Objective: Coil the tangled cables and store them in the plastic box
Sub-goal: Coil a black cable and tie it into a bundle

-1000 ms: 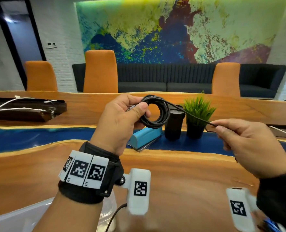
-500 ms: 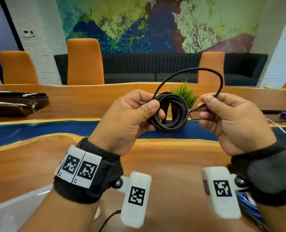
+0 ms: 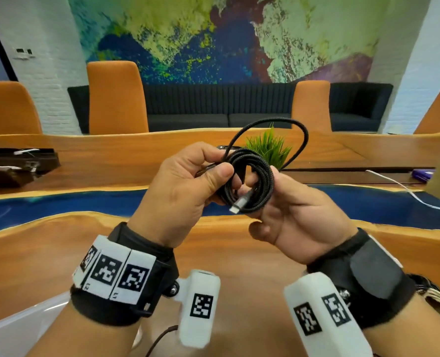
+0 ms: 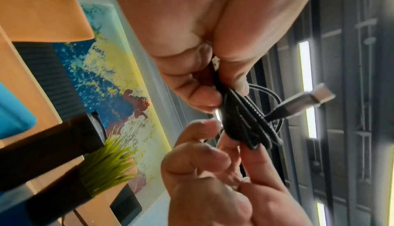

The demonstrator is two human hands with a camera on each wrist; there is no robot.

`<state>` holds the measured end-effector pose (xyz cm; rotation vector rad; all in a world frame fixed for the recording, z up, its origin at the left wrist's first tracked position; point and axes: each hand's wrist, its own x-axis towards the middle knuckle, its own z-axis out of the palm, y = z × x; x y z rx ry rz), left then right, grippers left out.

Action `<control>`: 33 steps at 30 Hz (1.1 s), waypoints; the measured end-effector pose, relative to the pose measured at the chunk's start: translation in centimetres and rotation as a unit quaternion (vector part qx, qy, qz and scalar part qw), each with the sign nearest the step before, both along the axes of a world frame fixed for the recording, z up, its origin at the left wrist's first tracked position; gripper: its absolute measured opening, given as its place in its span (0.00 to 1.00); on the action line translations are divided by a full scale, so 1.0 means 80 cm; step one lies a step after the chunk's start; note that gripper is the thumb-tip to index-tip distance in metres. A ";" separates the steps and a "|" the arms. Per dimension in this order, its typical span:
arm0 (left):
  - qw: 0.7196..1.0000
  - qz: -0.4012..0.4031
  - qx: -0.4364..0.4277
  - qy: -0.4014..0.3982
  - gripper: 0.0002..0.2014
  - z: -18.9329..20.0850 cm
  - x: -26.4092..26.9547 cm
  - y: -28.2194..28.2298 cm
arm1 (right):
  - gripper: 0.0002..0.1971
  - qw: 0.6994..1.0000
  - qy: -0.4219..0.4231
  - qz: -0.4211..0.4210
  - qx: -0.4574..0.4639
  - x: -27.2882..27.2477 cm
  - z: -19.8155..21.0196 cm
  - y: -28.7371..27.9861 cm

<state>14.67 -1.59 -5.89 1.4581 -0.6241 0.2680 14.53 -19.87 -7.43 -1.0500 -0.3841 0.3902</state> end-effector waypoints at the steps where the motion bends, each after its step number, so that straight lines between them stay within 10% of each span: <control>1: 1.000 0.015 0.013 -0.021 0.11 0.002 -0.002 -0.001 | 0.19 1.000 -0.005 0.020 0.002 -0.002 -0.001 0.002; 12: 0.994 0.027 0.069 -0.074 0.07 0.005 -0.007 -0.005 | 0.23 0.996 -0.015 0.070 0.050 -0.006 -0.003 0.005; 21: 0.977 0.120 0.112 -0.136 0.06 -0.005 0.001 -0.005 | 0.11 0.978 -0.108 -0.083 -0.158 -0.010 0.013 -0.001; 33: 0.974 0.193 0.111 -0.052 0.08 0.011 0.012 0.046 | 0.17 0.774 -0.246 -0.455 -0.367 0.046 0.026 -0.132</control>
